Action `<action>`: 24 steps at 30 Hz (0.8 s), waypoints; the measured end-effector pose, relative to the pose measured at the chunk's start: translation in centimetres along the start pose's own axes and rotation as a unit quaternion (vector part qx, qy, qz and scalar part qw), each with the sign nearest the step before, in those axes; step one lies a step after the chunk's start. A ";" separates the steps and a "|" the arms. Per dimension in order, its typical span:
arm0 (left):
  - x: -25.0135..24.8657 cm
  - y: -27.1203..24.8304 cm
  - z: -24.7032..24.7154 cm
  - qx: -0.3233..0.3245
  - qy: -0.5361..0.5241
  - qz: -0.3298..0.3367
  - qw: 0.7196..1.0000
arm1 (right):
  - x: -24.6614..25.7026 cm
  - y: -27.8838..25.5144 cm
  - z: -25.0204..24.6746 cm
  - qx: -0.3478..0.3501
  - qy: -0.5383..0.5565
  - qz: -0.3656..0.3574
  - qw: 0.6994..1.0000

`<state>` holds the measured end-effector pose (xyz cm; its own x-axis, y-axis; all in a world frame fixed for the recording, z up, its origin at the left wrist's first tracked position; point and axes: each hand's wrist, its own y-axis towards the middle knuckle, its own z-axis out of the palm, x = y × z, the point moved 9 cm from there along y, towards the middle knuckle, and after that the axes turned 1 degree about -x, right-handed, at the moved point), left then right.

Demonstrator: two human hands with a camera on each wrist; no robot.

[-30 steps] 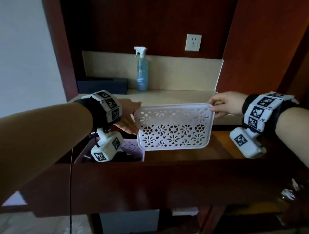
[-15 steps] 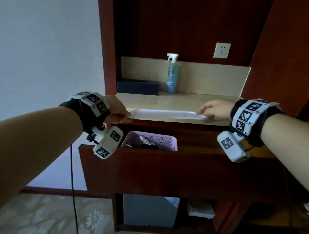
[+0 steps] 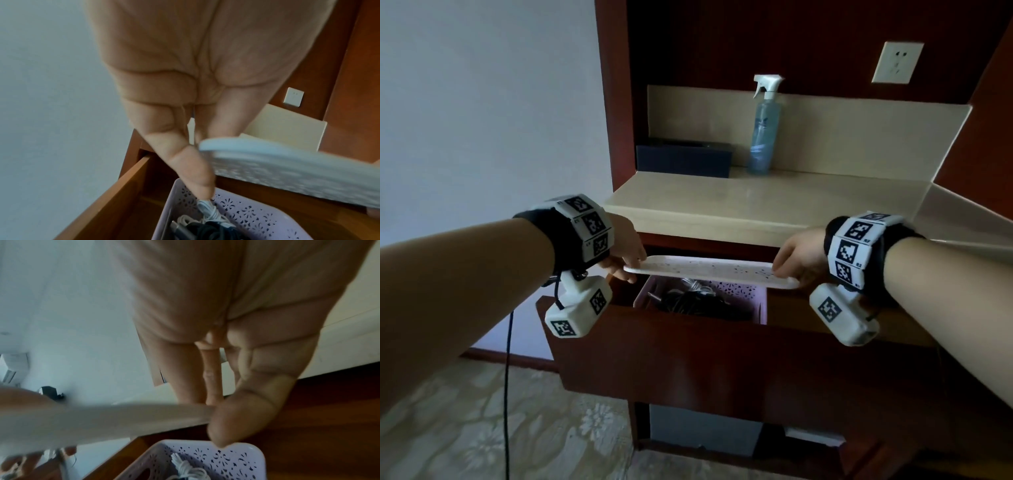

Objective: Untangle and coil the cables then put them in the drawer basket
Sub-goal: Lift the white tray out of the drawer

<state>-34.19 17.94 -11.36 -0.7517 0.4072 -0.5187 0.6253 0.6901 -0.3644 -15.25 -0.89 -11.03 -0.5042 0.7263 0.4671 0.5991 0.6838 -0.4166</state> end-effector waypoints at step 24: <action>1.6 10.5 6.0 0.195 0.195 -0.008 0.961 | -2.8 12.1 5.3 0.113 -0.214 0.029 0.970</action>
<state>-27.55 22.18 -20.66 -0.7362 0.6440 -0.2079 0.5860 0.4530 -0.6718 -9.92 5.70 -21.50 -0.7148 0.6934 0.0911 0.5065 0.6032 -0.6161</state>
